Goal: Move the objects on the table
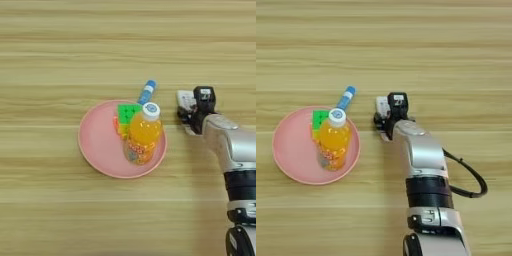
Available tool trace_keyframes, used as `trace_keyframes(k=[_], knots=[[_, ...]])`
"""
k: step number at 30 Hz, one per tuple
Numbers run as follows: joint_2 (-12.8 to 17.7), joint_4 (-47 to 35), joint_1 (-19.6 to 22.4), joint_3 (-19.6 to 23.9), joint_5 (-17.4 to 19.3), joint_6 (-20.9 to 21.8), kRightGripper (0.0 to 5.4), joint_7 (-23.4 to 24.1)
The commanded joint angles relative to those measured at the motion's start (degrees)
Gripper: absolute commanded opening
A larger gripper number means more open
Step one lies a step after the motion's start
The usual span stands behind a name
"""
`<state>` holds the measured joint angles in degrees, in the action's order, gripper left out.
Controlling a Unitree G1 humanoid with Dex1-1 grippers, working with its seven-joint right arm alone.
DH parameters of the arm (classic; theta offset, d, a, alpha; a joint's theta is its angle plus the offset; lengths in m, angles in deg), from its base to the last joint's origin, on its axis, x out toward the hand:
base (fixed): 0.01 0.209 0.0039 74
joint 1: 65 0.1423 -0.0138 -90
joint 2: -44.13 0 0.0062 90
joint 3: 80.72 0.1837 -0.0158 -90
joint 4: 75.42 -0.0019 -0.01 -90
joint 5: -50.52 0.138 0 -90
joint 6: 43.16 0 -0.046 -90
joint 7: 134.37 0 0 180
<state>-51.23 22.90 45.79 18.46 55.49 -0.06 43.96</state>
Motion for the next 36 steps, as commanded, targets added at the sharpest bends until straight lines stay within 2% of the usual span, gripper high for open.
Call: trace_keyframes(k=[1,5,11,17,18,28,31,36], knots=[[3.97,1.86,4.68,3.57,-0.12,2.76,2.9,0.82],[7.27,7.11,6.34,6.14,-0.89,6.33,2.9,1.21],[10.48,13.04,7.73,7.23,-2.35,12.71,2.9,2.76],[9.97,15.21,7.18,6.57,-1.95,14.37,2.9,2.23],[9.89,15.2,7.16,6.56,-1.78,14.37,3.19,2.03],[9.39,11.78,7.35,6.03,-1.01,14.11,4.21,0.82],[9.12,9.56,7.33,5.56,-1.13,16.04,4.55,0.39],[7.85,3.73,7.51,5.93,-0.31,21.99,4.95,-0.12]])
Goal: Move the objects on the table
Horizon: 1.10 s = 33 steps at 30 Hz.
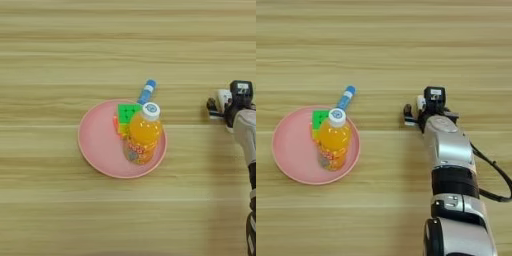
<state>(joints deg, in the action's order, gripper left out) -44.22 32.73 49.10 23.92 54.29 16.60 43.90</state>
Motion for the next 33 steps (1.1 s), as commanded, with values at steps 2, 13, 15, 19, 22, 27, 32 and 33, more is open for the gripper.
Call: trace_keyframes(k=[2,13,15,19,22,27,32,33], knots=[[0.29,-8.22,4.04,-0.08,0.79,7.74,5.17,-0.36],[-3.3,-14.46,2.49,-7.75,0.58,10.02,5.39,-5.78],[-4.29,-14.7,2.58,-8.85,0.84,9.19,5.39,-6.4],[-6.0,-14.86,2.31,-11.14,1.26,7.29,5.39,-8.15],[-7.33,-14.05,2.28,-12.7,0.94,7.0,5.39,-8.72],[-9.9,-9.97,4.05,-13.84,0.94,7.04,5.39,-8.64],[-12.02,-3.41,6.88,-13.16,1.62,6.89,5.39,-7.91],[-12.38,-2.03,7.42,-12.81,1.85,6.76,5.39,-7.74]])
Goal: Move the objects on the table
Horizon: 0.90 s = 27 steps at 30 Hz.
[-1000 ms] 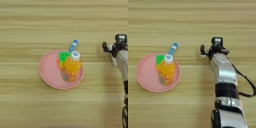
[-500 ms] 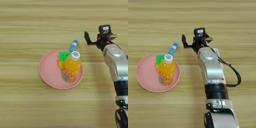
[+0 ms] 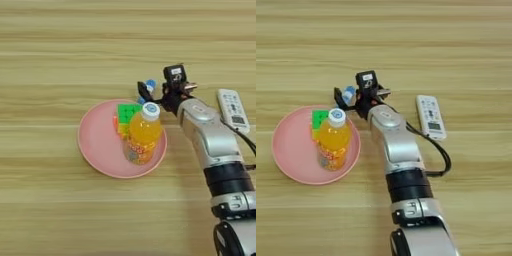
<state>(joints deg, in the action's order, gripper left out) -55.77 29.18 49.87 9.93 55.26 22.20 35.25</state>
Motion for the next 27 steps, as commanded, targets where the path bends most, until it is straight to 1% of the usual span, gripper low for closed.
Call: trace_keyframes(k=[1,3,7,13,17,20,21,23,27], knots=[[-1.2,3.44,7.35,1.53,1.11,1.22,5.39,1.04],[-1.75,6.81,8.54,2.41,1.52,1.69,5.39,1.34],[-2.23,10.98,10.64,3.91,2.33,2.29,5.39,1.94],[-2.74,14.74,13.03,4.48,2.02,3.28,5.39,3.14],[-2.63,17.34,14.24,4.54,1.47,2.31,5.39,4.75],[-2.31,19.08,15.18,4.72,1.67,0.49,5.39,5.12],[-2.25,19.47,15.48,4.82,1.79,-0.01,5.18,5.2],[-1.96,20.05,16.13,4.62,1.53,-1.41,5.07,5.6],[-1.77,20.98,17.19,4.45,1.24,-4.17,4.55,6.24]])
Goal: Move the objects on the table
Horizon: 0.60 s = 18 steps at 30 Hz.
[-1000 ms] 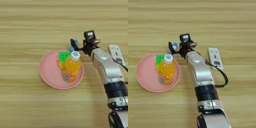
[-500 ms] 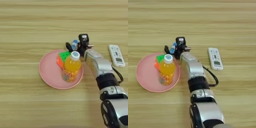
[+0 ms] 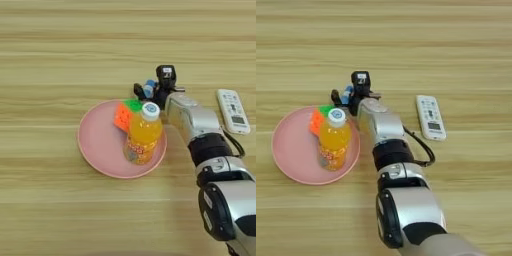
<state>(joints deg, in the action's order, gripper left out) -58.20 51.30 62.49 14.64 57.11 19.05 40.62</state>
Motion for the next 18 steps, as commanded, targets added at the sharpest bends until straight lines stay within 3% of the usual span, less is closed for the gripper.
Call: trace_keyframes(k=[1,9,18], knots=[[0.62,-0.97,4.86,-0.25,-0.62,-1.8,4.38,0.94],[0.79,-1.31,6.21,-0.56,-1.37,-6.14,3.5,2.02],[1.16,-2.07,6.12,-0.45,-2.23,-6.77,2.52,3.05]])
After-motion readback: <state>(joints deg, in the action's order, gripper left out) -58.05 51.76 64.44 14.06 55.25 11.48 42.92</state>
